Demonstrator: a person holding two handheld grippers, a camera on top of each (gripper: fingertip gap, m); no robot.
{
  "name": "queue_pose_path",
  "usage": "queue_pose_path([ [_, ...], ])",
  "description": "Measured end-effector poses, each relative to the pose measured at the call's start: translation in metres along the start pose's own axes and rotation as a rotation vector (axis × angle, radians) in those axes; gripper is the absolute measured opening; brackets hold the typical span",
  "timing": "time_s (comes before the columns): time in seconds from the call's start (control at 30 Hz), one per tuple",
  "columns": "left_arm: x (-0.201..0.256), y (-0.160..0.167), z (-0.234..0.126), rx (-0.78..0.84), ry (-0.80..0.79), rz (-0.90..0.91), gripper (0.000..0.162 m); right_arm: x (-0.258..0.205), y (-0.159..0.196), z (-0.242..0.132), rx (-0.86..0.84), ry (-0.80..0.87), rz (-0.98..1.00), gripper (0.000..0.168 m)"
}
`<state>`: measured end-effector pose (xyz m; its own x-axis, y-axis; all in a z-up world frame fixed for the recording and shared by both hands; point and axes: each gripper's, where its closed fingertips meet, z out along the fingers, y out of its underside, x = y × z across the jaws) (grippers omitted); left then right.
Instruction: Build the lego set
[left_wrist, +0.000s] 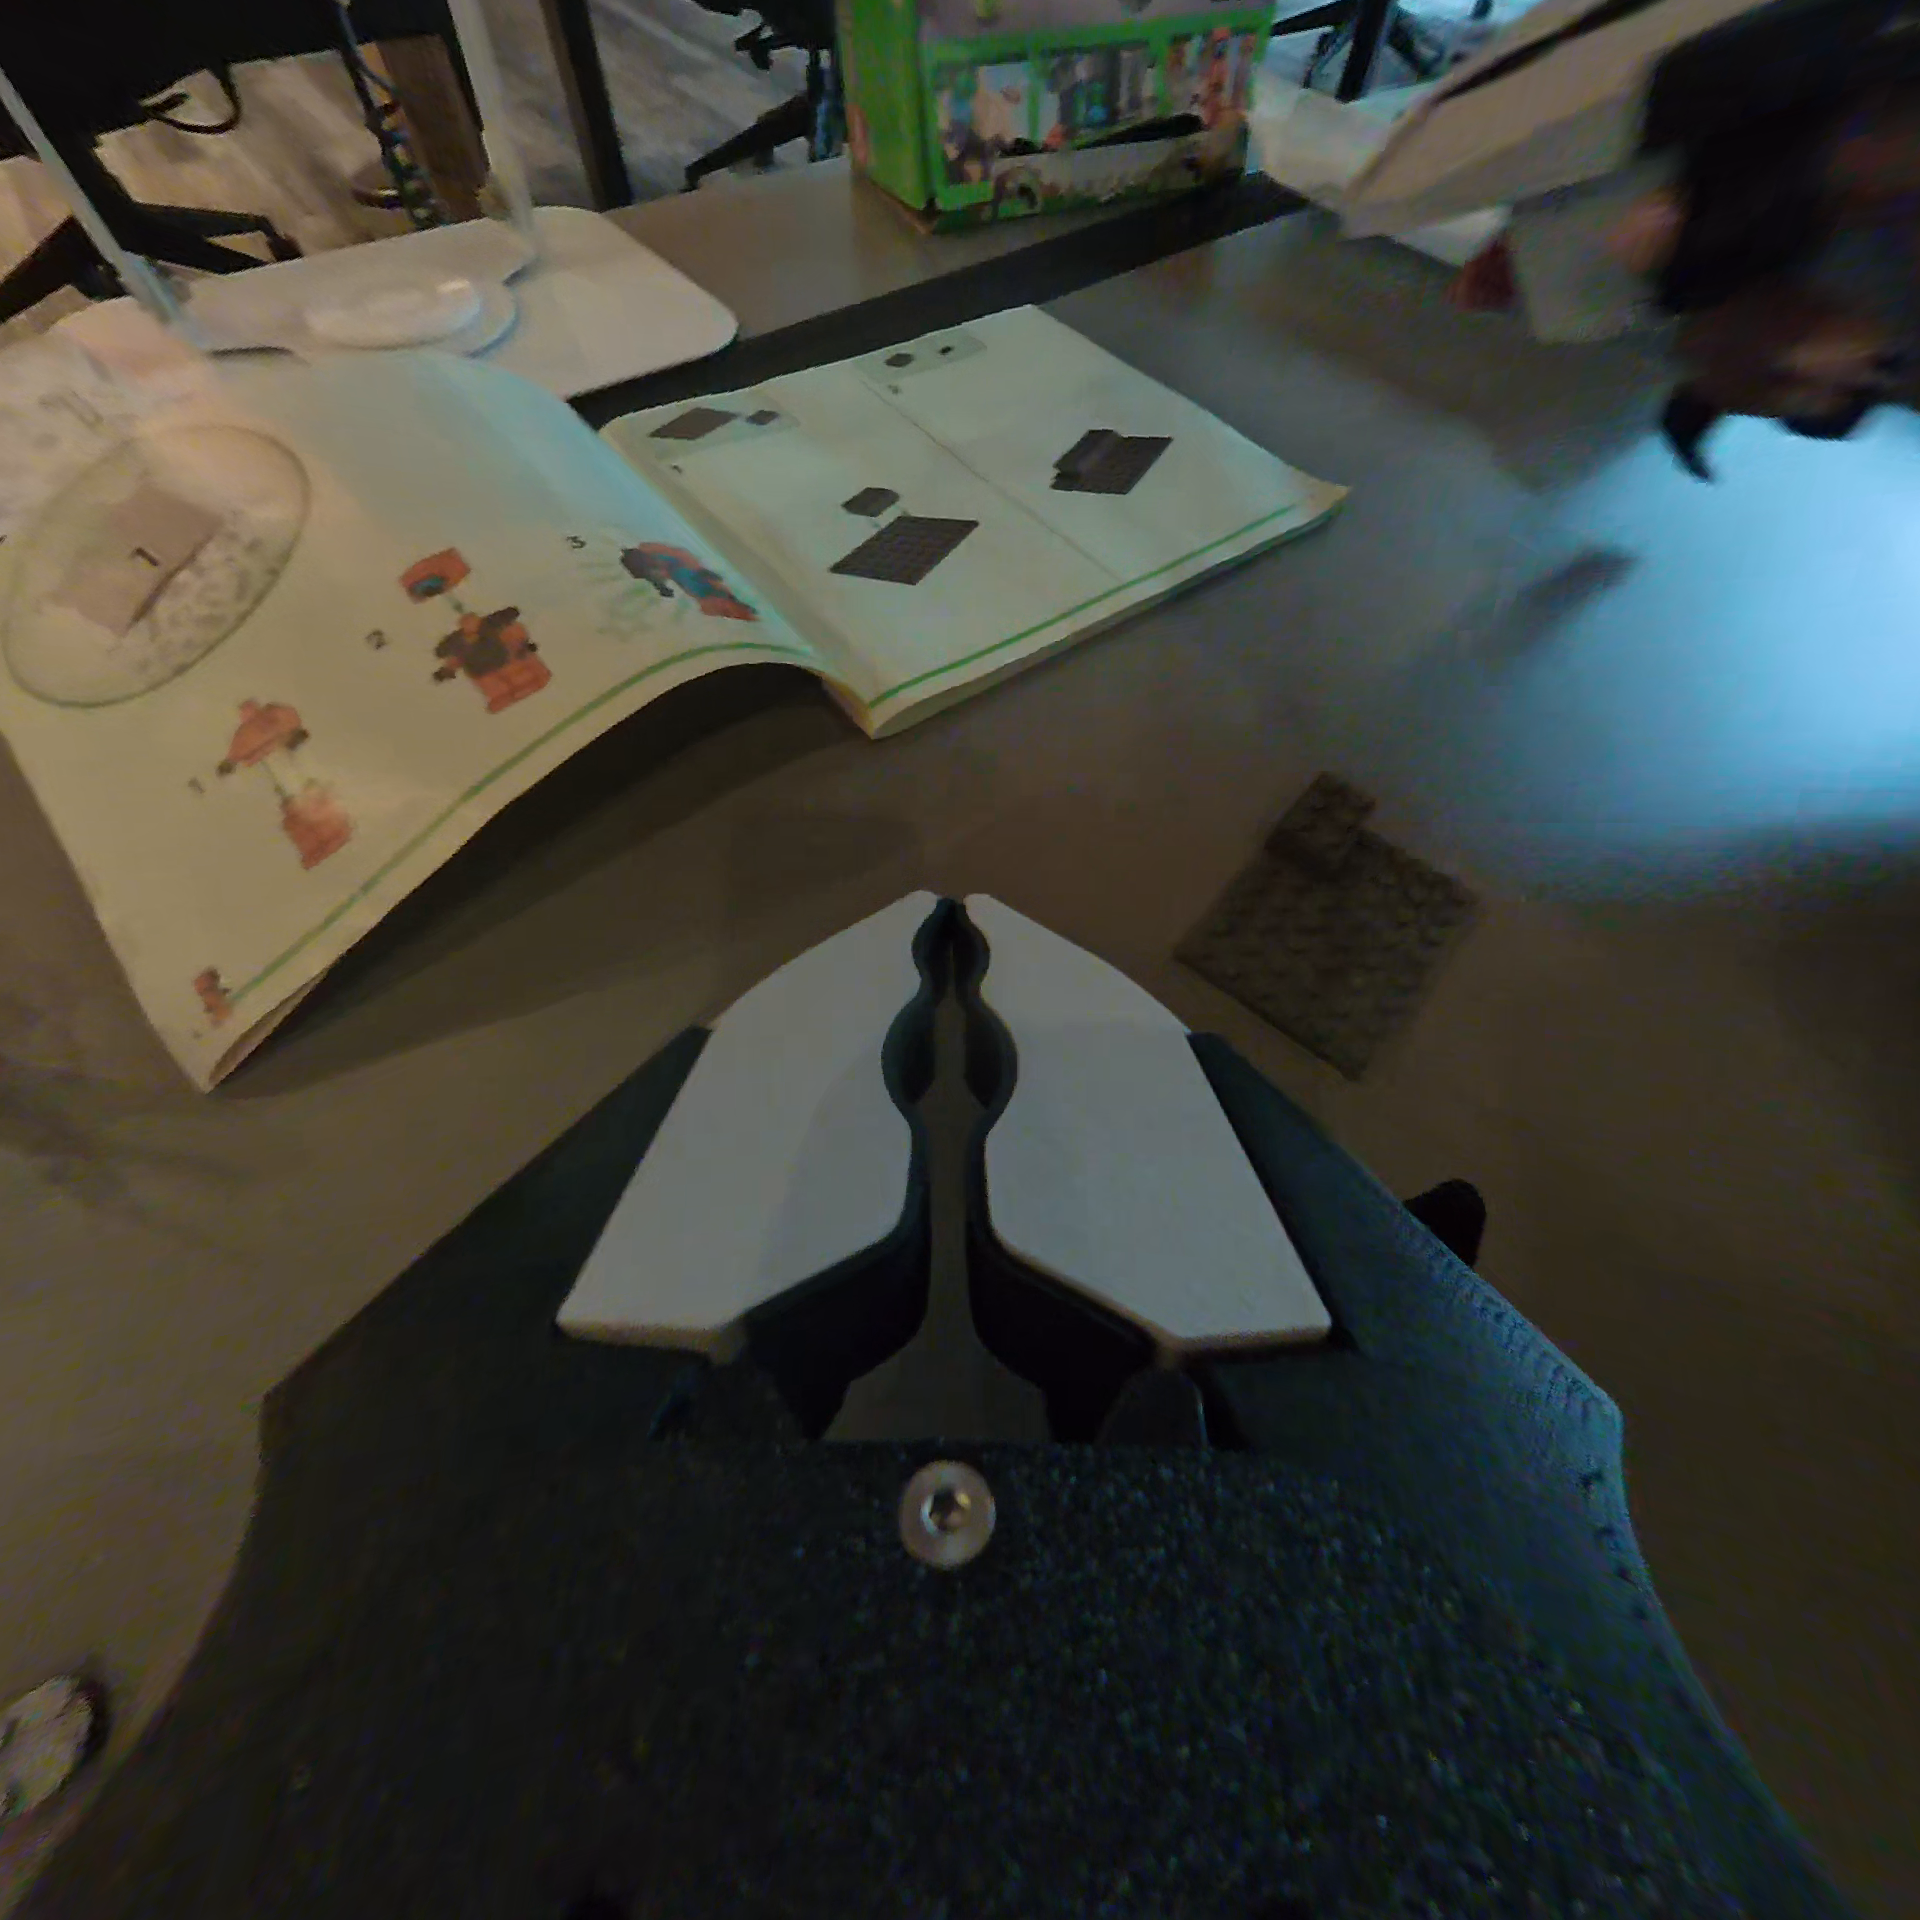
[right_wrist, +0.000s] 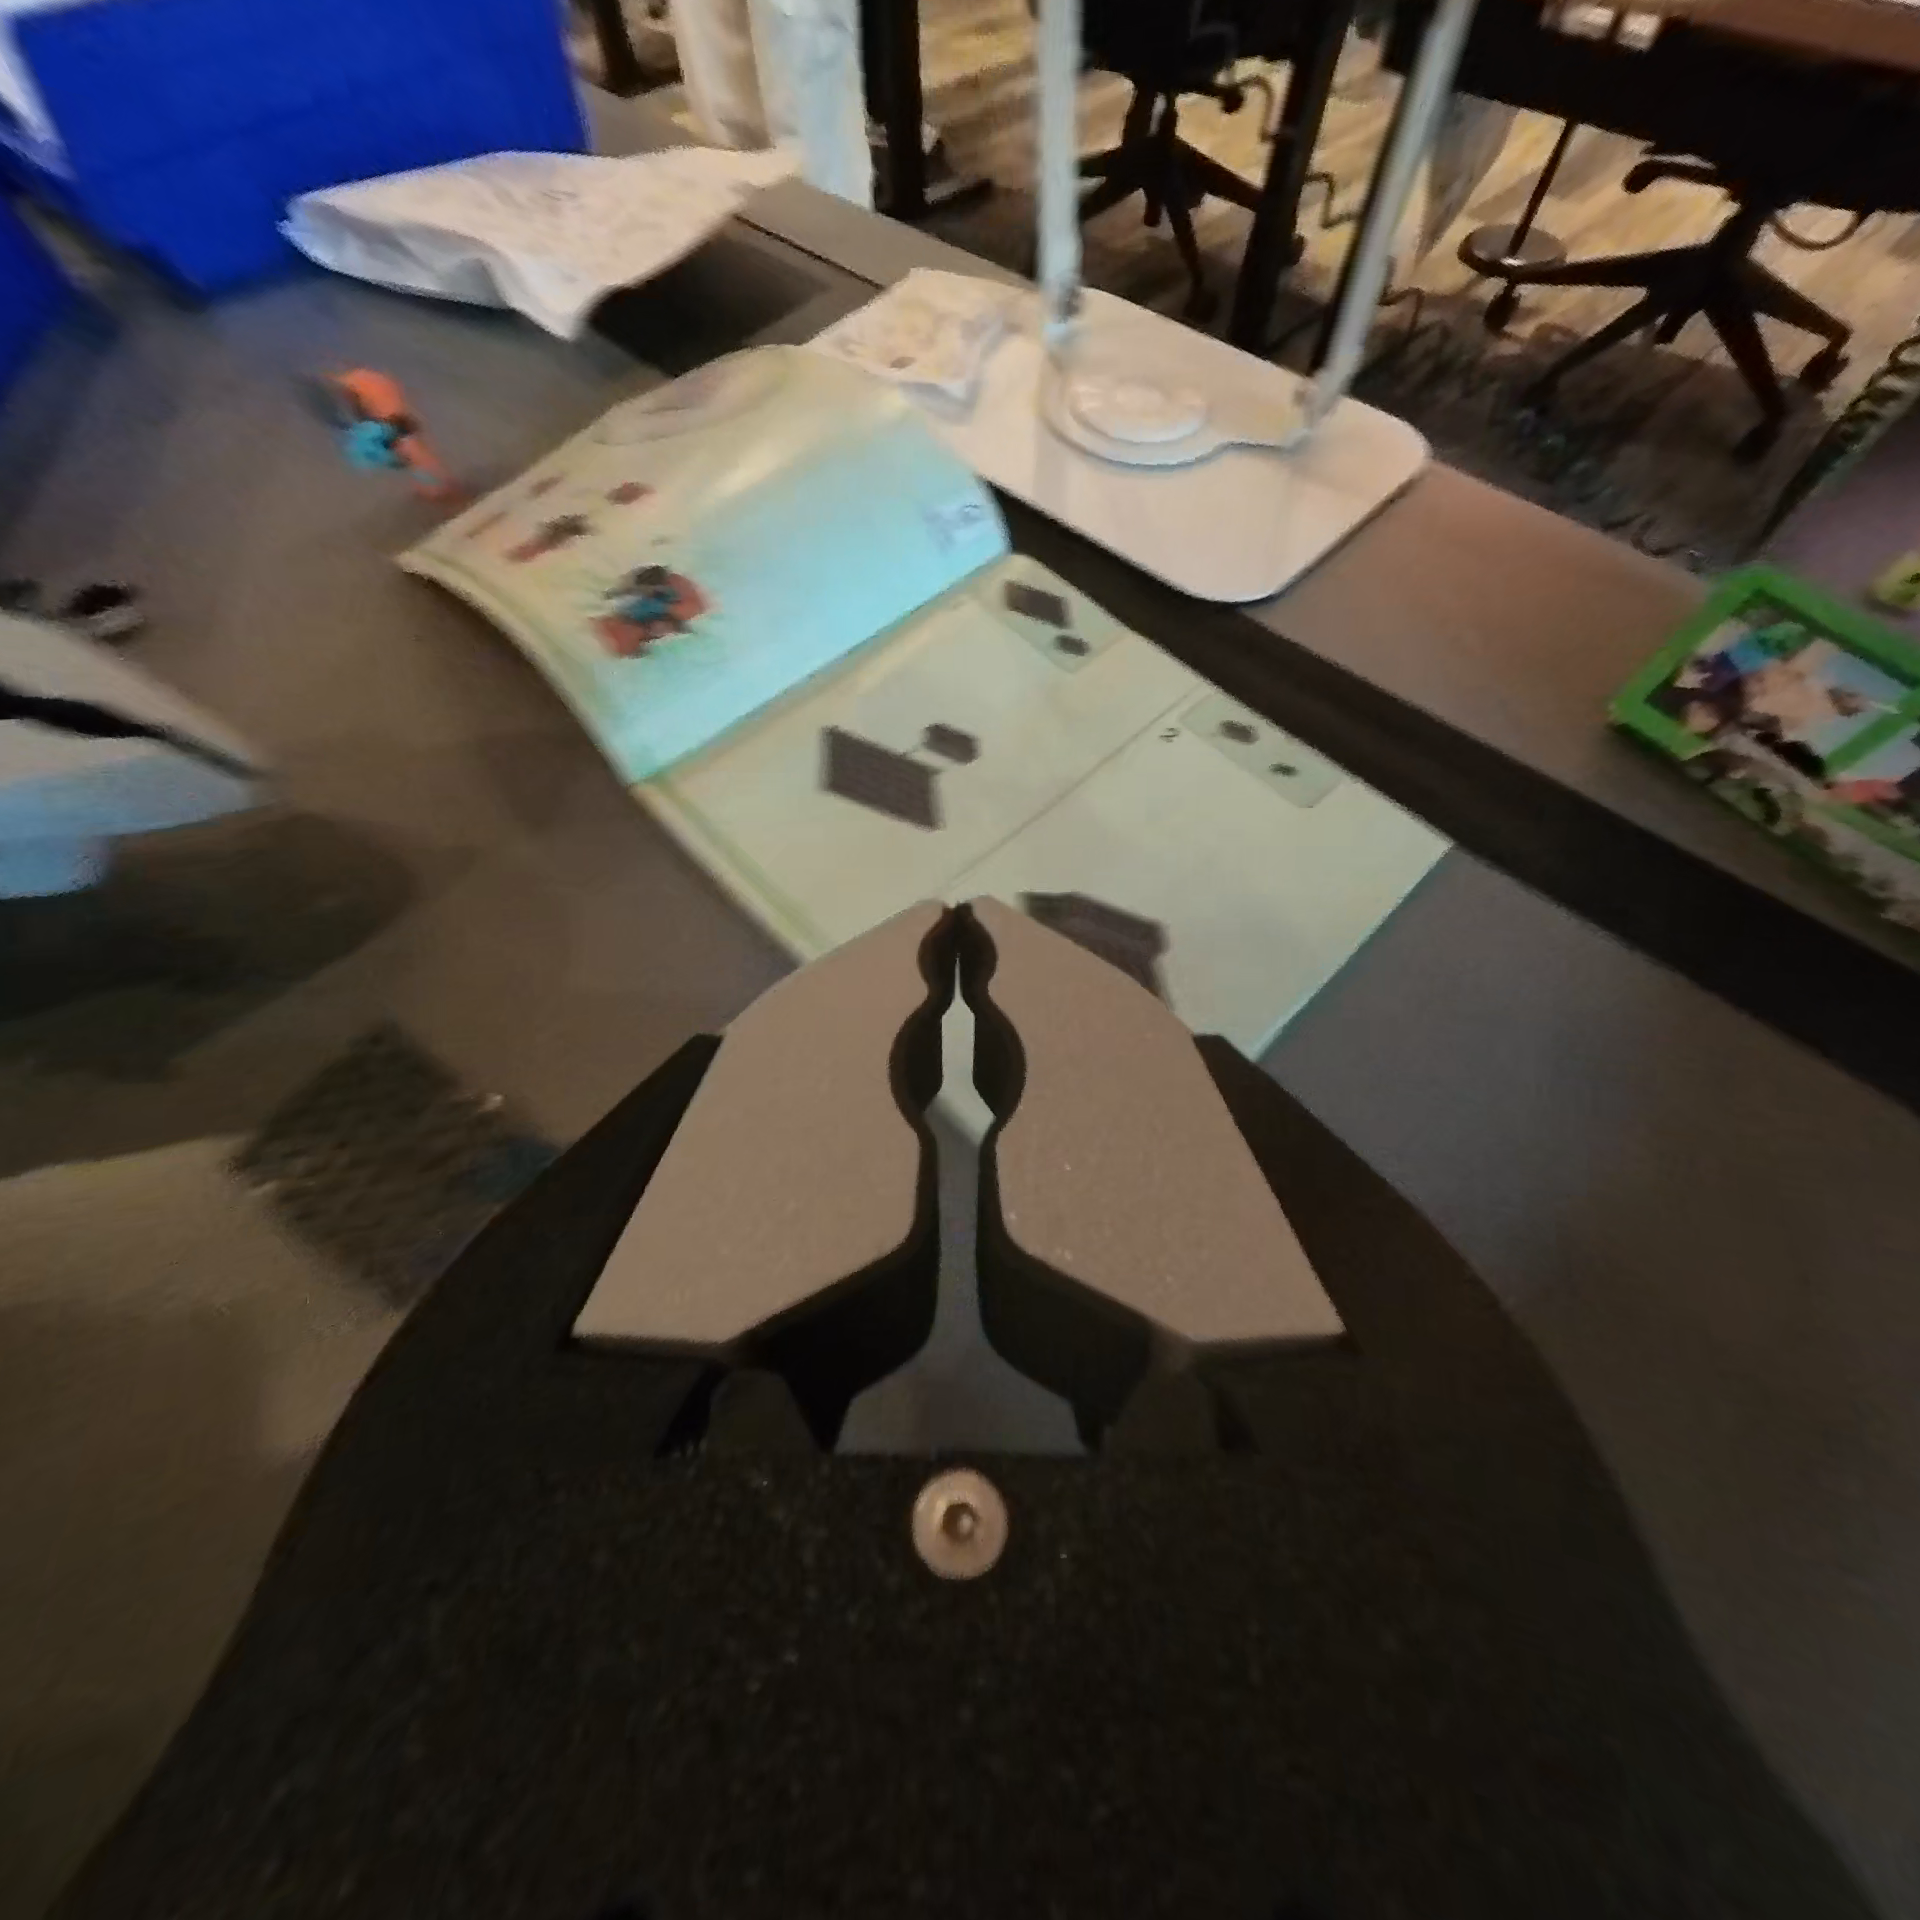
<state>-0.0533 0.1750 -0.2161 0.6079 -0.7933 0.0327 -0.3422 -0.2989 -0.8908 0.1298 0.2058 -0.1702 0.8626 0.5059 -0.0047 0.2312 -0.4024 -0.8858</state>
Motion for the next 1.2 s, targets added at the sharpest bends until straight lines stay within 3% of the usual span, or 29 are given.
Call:
queue_pose_path([
  [0.33, 0.015, -0.01, -0.009, 0.026, 0.012, 0.079, 0.0, -0.102, 0.03, -0.044, -0.031, -0.038, 0.036, 0.0],
  [0.5, 0.029, -0.024, -0.025, 0.072, 0.033, 0.096, 0.0, -0.136, 0.041, -0.036, -0.01, -0.055, 0.069, 0.0],
  [0.7, 0.033, -0.029, -0.058, 0.122, 0.01, 0.088, 0.0, -0.142, 0.052, -0.021, -0.045, -0.067, -0.008, 0.0],
  [1.03, -0.021, 0.001, -0.145, 0.179, -0.201, -0.061, 0.0, -0.148, 0.051, -0.03, 0.024, -0.077, 0.005, 0.0],
  [1.2, -0.088, 0.008, -0.237, 0.165, -0.419, -0.063, 0.0, -0.147, 0.05, -0.031, 0.043, -0.087, 0.018, 0.001],
])
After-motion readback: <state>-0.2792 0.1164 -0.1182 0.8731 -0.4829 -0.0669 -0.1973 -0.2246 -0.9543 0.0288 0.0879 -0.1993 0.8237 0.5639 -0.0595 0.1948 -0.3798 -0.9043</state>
